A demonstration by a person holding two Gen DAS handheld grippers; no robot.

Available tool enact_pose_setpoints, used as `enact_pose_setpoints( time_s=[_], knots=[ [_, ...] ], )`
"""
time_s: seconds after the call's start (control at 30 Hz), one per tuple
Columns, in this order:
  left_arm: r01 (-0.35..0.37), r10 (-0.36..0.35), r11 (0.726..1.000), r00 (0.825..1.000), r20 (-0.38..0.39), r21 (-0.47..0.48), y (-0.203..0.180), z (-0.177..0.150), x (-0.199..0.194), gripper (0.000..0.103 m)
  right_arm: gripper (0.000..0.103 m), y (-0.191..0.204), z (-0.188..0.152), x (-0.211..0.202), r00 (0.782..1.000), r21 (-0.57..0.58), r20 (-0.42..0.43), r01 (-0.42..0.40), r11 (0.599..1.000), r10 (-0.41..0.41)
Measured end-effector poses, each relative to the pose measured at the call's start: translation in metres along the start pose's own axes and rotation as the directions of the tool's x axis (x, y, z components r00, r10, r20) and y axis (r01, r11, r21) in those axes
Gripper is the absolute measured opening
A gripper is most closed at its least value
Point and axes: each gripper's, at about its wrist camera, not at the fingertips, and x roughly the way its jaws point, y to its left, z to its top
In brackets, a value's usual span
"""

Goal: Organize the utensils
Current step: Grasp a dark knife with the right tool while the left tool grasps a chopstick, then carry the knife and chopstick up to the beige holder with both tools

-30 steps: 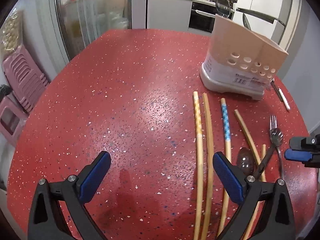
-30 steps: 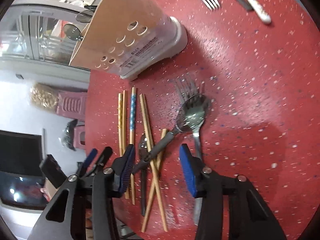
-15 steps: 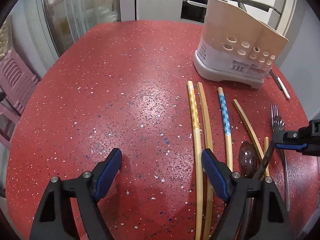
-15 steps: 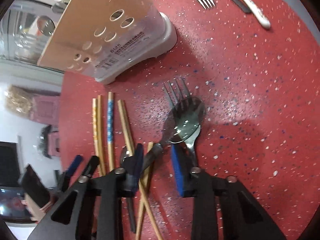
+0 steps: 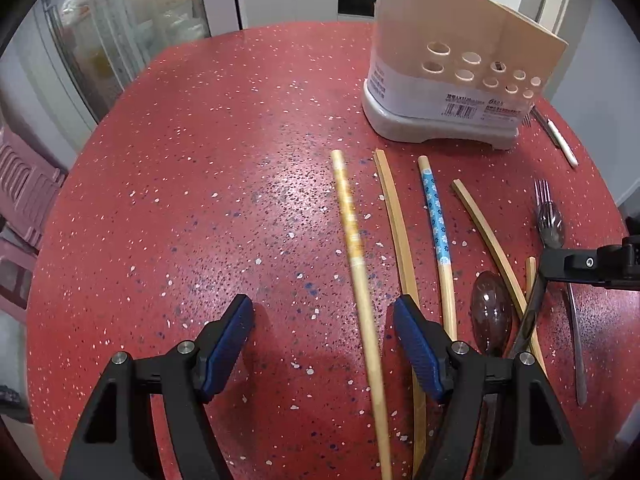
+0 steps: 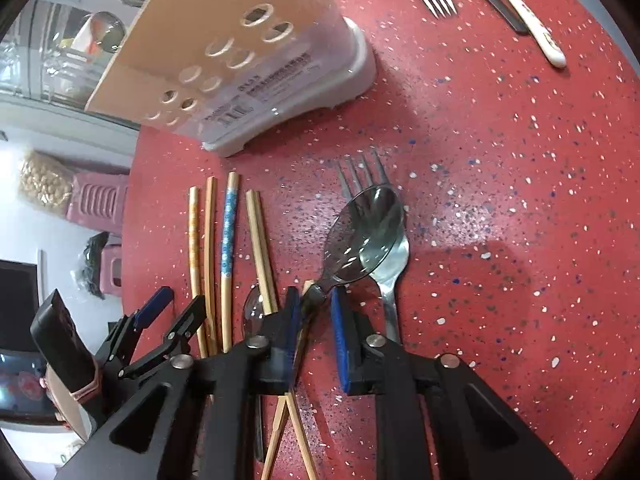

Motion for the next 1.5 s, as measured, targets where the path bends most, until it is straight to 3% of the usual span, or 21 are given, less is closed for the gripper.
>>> enact_pose_setpoints(
  time_s=[0.07, 0.23, 0.4, 0.53, 0.93, 1.5],
  knots=[
    [0.007, -0.007, 1.000, 1.000, -0.009, 0.011, -0.002, 0.005, 0.000, 0.088, 0.022, -0.004, 0.003, -0.001, 1.000, 0.011, 0.008, -0.016, 1.000, 0.016],
    [0.048, -0.047, 0.997, 0.999, -0.012, 0.064, -0.018, 0.014, -0.003, 0.033, 0.008, -0.013, 0.001, -0.008, 0.998, -0.002, 0.028, -0.057, 0.998, 0.057],
    [0.071, -0.071, 0.997, 0.997, 0.021, 0.001, -0.020, 0.011, -0.003, 0.032, 0.003, -0.010, -0.002, -0.022, 0.992, -0.050, 0.058, -0.109, 0.993, 0.112],
    [0.090, -0.086, 0.995, 0.992, 0.095, -0.045, -0.011, -0.001, -0.016, 0.032, 0.003, -0.010, -0.005, -0.038, 0.988, -0.113, 0.093, -0.114, 0.987, 0.125],
    [0.166, -0.117, 0.973, 0.953, 0.281, -0.159, 0.002, -0.018, -0.070, 0.032, 0.003, -0.005, -0.017, -0.085, 0.962, -0.254, 0.195, -0.138, 0.957, 0.191],
    [0.276, -0.139, 0.945, 0.823, 0.550, -0.174, -0.001, 0.058, -0.143, 0.032, 0.003, 0.019, 0.003, -0.153, 0.903, -0.359, 0.358, -0.100, 0.928, 0.236]
  ],
)
